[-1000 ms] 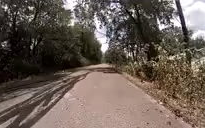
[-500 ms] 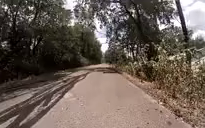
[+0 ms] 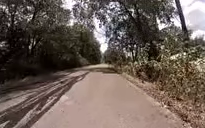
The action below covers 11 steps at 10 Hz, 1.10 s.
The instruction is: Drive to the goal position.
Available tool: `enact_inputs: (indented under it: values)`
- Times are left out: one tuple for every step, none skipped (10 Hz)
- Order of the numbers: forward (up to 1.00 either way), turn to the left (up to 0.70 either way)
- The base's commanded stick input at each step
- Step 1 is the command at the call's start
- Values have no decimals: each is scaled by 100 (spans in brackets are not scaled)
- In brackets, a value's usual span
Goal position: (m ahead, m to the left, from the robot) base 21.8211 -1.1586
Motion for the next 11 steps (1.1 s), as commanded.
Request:
enact_inputs:
  values:
    - [70,0]
    - [70,0]
    - [70,0]
    - [70,0]
    - [70,0]
    - [70,0]
    - [70,0]
    - [70,0]
    - [70,0]
    - [70,0]
    - [70,0]
